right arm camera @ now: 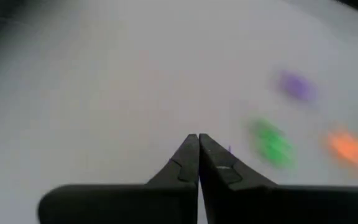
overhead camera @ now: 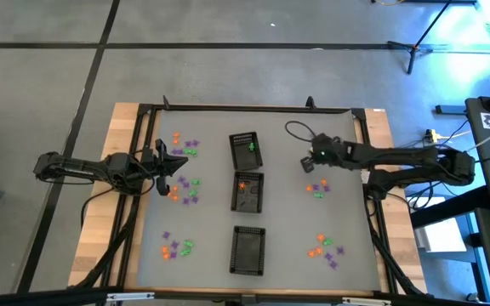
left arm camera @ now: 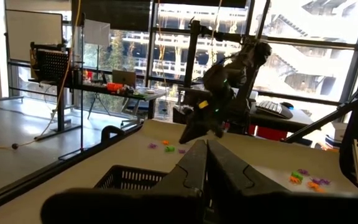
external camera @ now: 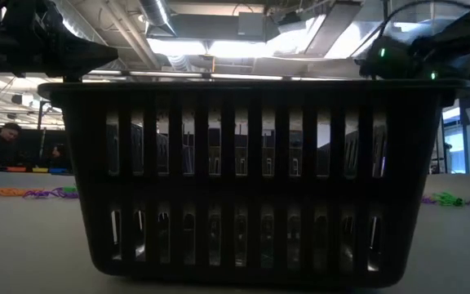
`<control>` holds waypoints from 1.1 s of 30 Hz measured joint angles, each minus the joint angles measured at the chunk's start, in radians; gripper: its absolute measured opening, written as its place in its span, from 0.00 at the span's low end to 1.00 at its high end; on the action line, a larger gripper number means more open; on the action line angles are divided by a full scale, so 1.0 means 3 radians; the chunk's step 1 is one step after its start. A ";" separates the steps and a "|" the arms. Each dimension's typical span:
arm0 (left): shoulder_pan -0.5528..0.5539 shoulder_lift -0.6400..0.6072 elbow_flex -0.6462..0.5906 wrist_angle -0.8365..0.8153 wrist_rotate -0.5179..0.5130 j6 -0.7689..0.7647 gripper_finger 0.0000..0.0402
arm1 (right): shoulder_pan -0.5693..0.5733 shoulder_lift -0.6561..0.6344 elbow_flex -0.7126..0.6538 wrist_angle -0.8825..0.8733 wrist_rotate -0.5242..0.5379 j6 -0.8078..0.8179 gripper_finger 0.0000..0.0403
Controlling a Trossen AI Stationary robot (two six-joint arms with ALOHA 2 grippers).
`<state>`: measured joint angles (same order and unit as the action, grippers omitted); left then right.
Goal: Sort Halloween decoration
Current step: Put the violet spider toy into the bottom black bin
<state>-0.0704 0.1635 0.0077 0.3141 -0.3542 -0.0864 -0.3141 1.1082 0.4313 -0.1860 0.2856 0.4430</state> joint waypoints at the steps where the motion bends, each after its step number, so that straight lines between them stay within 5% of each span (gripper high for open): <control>1: 0.0000 0.0000 0.0000 0.0000 -0.0001 0.0000 0.02 | 0.0092 -0.0019 0.0002 0.0213 -0.0156 -0.0088 0.00; 11: 0.0000 0.0000 -0.0001 -0.0001 0.0000 0.0000 0.02 | 0.1157 0.0180 0.0106 0.2141 -0.1117 -0.0301 0.00; 18: 0.0000 0.0000 0.0000 0.0000 -0.0001 0.0000 0.02 | 0.1729 0.0761 0.0547 0.2133 -0.1167 -0.0698 0.00; 33: 0.0000 0.0000 -0.0001 0.0000 -0.0001 0.0000 0.02 | 0.2517 0.2171 0.1730 0.2035 -0.1162 -0.0622 0.00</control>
<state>-0.0704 0.1635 0.0075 0.3141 -0.3546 -0.0864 0.4409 1.7595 0.9504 0.4244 -0.0631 0.2565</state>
